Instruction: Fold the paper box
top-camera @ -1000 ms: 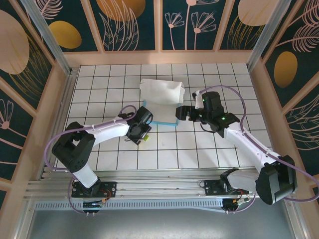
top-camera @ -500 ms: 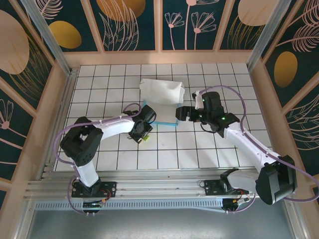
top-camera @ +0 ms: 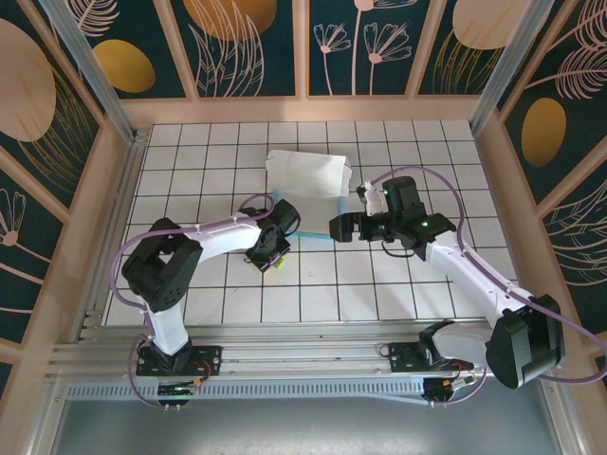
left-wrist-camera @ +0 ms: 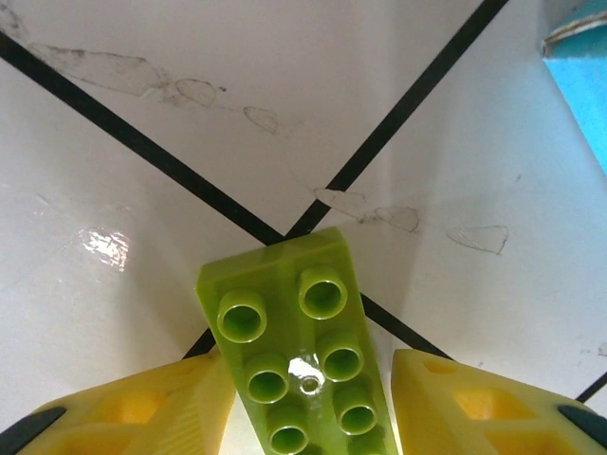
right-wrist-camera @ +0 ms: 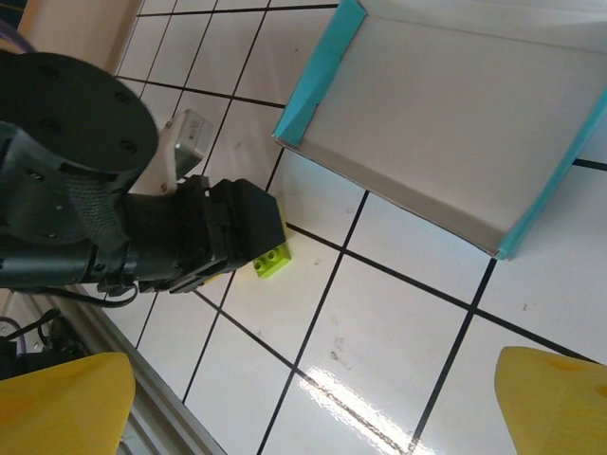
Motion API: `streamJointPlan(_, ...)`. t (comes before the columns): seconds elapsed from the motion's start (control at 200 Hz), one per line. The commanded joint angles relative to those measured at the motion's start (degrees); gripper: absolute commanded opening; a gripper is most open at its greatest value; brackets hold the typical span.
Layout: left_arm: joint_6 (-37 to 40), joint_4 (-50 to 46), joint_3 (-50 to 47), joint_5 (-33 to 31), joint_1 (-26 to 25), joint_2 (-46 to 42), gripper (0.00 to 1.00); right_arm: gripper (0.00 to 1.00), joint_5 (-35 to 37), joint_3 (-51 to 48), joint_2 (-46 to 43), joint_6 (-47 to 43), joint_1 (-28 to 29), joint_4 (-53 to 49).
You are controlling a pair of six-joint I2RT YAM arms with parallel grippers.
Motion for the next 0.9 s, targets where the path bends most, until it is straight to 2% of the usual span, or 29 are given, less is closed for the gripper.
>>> streamJointPlan(0.0, 4.1, -5.5, -0.4, -2.1, 0.3, 4.5, 0.5, 0.99, -2.1, 1.2, -0.4, -0.6, -0.2, -1.1)
streamJointPlan(0.105, 5.6, -6.0, -0.2, -2.7, 0.4, 5.1, 0.48, 0.99, -1.8, 1.4, -0.3, -1.2, -0.2, -2.1)
streamJointPlan(0.19, 6.3, -5.7, -0.4, -2.7, 0.4, 5.2, 0.34, 0.99, -1.6, 1.5, -0.3, -1.3, -0.2, -2.4)
streamJointPlan(0.26, 7.0, -5.6, -0.5, -2.8, 0.3, 4.9, 0.26, 0.99, -1.5, 1.5, -0.4, -1.0, -0.2, -2.5)
streamJointPlan(0.375, 7.6, -5.8, -0.4, -3.4, 0.3, 4.2, 0.24, 0.99, -0.7, 1.6, -0.5, -1.0, -0.2, -2.5)
streamJointPlan(0.551, 9.7, -5.4, 0.3, -4.2, 0.3, 1.7, 0.13, 0.99, 1.1, 2.1, -0.5, -0.6, -0.2, -2.7)
streamJointPlan(0.711, 14.5, -4.2, 1.3, -8.1, 0.3, -3.1, 0.13, 0.99, 3.4, 3.0, -0.7, -0.4, -0.2, -2.7)
streamJointPlan(0.896, 24.1, -1.4, 4.0, -13.9, 0.3, -9.6, 0.13, 0.99, 5.1, 3.5, -0.9, 0.1, -0.3, -2.4)
